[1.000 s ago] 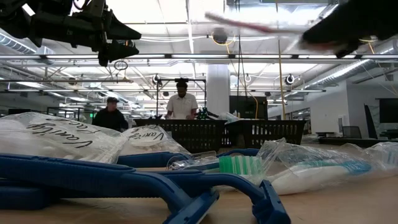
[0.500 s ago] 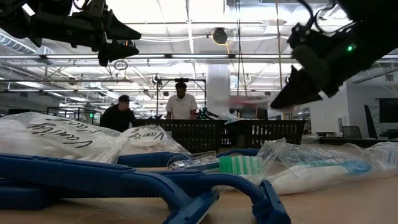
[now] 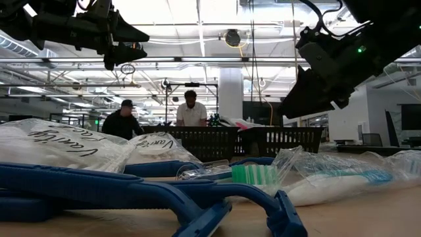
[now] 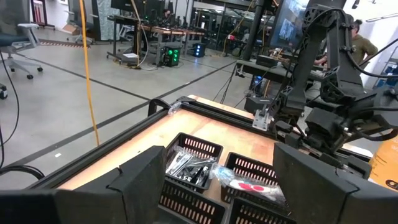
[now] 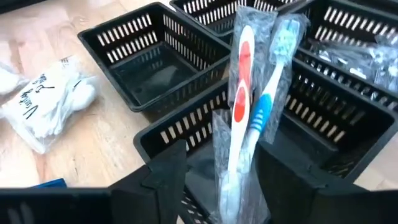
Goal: Pick & Place Travel size toiletries
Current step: Put the blue toothbrush into the bottom right black bin
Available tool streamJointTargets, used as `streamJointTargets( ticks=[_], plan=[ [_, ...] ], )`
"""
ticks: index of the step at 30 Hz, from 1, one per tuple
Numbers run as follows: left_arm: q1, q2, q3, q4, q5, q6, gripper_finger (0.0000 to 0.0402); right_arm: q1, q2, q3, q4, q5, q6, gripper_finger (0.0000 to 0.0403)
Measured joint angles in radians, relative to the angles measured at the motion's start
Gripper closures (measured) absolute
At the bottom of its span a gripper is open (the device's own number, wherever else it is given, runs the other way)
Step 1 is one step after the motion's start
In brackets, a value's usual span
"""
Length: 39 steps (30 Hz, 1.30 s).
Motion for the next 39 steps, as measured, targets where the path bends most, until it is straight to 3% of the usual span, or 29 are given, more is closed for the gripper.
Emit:
streamJointTargets(
  ticks=[5,11,17,26,34,39],
  plan=[
    [0.000,0.000,0.000,0.000,0.000,0.000,0.0117,0.000,0.000,0.000,0.022,-0.046,-0.054,0.0206],
    [0.000,0.000,0.000,0.000,0.000,0.000,0.0117,0.048,0.000,0.000,0.141,-0.332,-0.347,0.0210],
    [0.000,0.000,0.000,0.000,0.000,0.000,0.0117,0.173,0.000,0.000,0.159,-0.497,-0.404,0.0220],
    [0.000,0.000,0.000,0.000,0.000,0.000,0.0117,0.320,0.066,0.000,0.102,-0.497,-0.303,0.0239],
    [0.000,0.000,0.000,0.000,0.000,0.000,0.0117,0.331,0.228,0.003,0.206,-0.490,-0.287,0.0253],
    [0.000,0.000,0.000,0.000,0.000,0.000,0.0117,0.331,0.246,0.003,0.237,-0.488,-0.286,0.0273]
  ],
)
